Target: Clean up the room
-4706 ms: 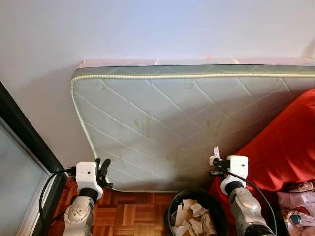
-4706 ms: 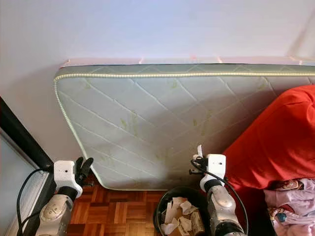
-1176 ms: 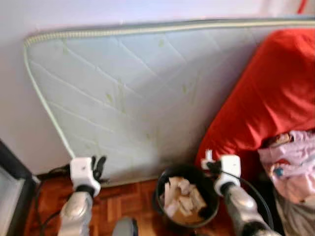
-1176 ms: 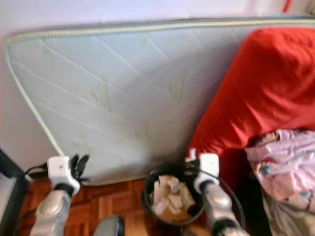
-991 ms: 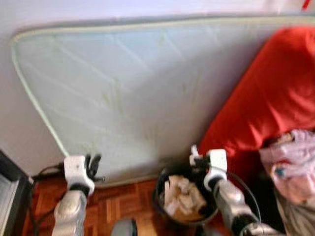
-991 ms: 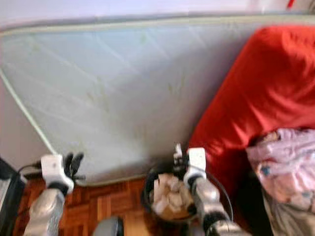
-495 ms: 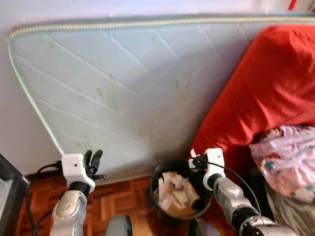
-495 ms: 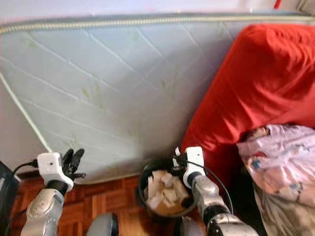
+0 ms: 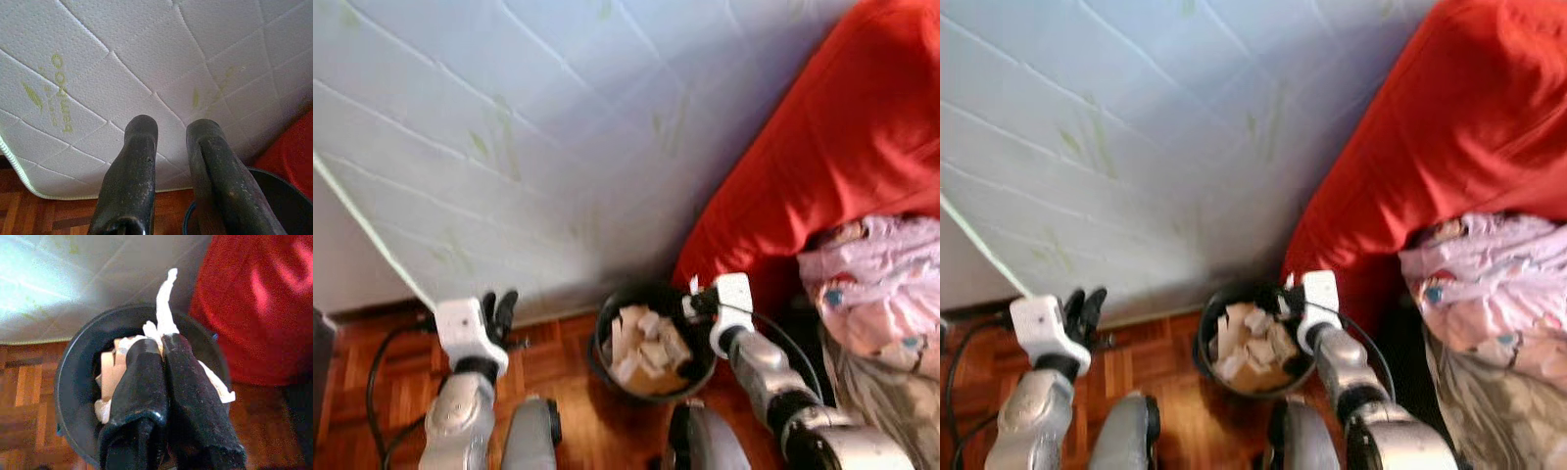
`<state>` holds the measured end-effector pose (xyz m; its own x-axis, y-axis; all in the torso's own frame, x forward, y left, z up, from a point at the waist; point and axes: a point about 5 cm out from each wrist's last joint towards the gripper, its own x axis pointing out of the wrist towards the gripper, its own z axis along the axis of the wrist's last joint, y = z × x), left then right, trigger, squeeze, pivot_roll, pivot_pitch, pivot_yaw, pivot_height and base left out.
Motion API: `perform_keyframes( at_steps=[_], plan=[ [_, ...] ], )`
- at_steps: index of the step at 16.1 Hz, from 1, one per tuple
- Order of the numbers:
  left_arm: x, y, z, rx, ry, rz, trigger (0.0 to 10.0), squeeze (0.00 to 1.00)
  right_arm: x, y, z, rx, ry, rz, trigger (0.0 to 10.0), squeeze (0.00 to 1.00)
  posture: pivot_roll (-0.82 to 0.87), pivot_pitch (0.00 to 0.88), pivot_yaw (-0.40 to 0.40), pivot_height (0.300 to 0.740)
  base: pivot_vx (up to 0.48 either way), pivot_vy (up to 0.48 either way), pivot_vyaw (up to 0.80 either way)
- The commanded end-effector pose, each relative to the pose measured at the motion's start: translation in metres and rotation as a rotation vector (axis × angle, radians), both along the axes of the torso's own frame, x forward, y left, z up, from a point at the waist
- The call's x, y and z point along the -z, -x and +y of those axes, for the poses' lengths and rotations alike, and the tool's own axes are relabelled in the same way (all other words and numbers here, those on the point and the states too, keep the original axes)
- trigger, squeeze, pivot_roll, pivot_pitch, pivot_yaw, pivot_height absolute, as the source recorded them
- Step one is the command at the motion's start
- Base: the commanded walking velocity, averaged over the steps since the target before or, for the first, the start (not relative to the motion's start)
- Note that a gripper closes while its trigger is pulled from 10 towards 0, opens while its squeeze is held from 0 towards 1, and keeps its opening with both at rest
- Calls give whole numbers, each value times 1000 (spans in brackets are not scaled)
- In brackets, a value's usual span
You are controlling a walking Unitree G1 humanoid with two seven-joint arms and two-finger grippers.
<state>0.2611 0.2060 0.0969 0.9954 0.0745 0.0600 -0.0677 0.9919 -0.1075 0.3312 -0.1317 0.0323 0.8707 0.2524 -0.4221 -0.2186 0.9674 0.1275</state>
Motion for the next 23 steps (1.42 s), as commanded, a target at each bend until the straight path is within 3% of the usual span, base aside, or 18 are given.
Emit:
perform_keyframes(
  at_steps=[1,5,13,14,15,23],
  plan=[
    [-5,1,-3,-7,15,-6,10000,0,3,2,-1,15,-6,26,10000,0,245,289,-138,609,0,0,0],
    [-25,-1,-17,38,25,-45,10000,0,3,1,7,78,-77,25,10000,0,287,327,-112,609,0,0,0],
    [-28,10,-22,47,28,-10,10000,0,4,2,10,132,-82,29,10000,0,303,343,-104,609,0,0,0],
    [-28,10,-23,47,28,-7,10000,0,4,2,10,134,-86,27,10000,537,304,344,-105,609,0,0,0],
    [-28,11,-23,45,29,-7,10000,0,3,1,10,134,-92,26,10000,1000,304,344,-108,609,0,0,0],
    [-28,14,-26,39,38,2,10000,0,-1,-1,14,114,-107,13,10000,1000,307,350,-124,609,0,0,0]
  ],
)
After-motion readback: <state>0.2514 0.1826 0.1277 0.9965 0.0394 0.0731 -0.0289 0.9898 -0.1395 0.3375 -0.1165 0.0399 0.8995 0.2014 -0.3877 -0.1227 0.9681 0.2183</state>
